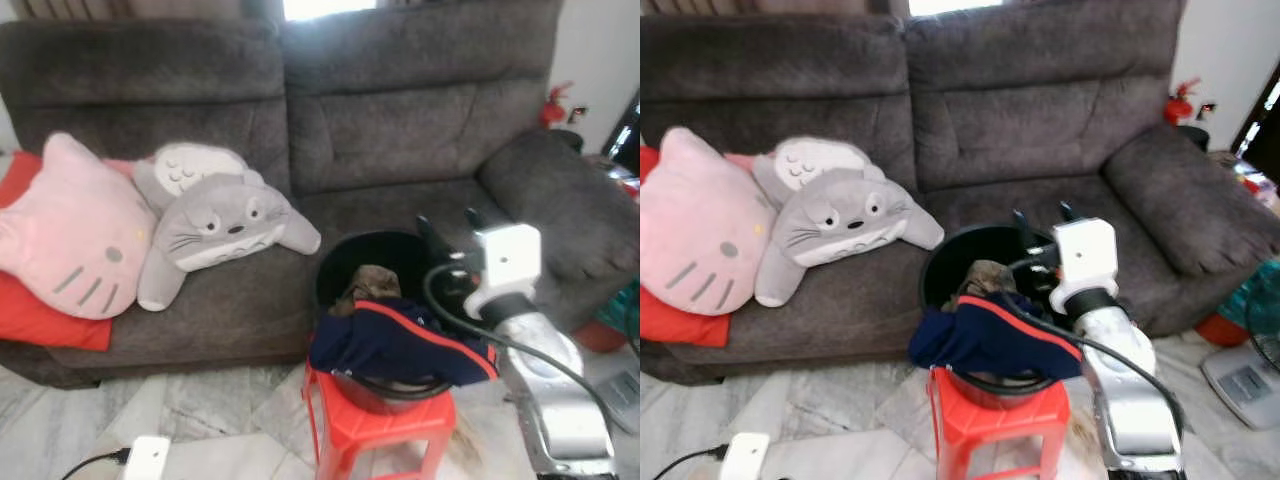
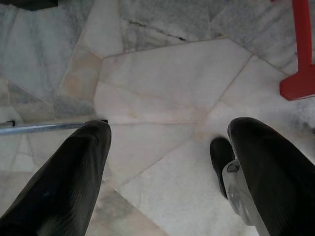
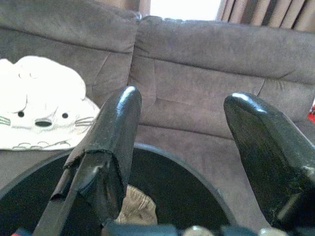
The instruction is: Hang hanger
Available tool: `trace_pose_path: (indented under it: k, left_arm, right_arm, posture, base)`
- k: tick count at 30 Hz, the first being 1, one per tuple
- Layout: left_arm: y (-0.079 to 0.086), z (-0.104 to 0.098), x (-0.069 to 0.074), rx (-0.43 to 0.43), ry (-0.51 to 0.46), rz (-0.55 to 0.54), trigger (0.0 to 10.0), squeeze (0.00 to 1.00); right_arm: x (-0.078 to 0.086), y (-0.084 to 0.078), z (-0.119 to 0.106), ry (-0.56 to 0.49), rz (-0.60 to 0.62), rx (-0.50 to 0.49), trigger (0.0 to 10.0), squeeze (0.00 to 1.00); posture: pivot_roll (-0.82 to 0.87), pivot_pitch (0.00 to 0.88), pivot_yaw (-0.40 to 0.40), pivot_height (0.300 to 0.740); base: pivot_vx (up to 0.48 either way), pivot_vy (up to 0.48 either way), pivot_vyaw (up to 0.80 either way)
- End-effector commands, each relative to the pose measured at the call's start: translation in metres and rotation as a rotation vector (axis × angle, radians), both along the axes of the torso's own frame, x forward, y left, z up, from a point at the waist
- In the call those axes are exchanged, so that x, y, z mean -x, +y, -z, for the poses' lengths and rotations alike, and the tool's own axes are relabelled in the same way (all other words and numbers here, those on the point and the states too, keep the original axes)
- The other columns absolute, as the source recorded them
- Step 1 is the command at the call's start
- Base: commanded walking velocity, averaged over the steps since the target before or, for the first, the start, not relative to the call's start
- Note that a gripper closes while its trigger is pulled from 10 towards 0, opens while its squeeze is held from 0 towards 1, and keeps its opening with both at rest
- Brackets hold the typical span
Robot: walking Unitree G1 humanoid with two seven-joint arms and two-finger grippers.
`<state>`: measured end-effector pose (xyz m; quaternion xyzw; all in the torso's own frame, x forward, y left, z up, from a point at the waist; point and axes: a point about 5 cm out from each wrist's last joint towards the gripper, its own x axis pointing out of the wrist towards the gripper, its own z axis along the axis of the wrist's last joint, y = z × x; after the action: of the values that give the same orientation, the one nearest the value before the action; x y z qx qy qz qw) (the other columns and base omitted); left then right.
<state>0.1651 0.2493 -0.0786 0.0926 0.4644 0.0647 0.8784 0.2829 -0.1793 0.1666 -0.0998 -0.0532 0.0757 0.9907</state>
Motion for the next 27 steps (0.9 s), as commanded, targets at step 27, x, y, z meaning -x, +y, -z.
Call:
trace_pose_path:
  k: [27]
  left_arm:
    - [0.007,0.002,0.009,-0.016,0.043,-0.002,10.0,0.00]
  right_arm:
    - [-0.007,-0.063,0.026,0.429,-0.137,0.321,10.0,0.00]
  posture:
    - [-0.23,0.025,0.031,0.740]
  base:
    - [0.000,0.000,0.00]
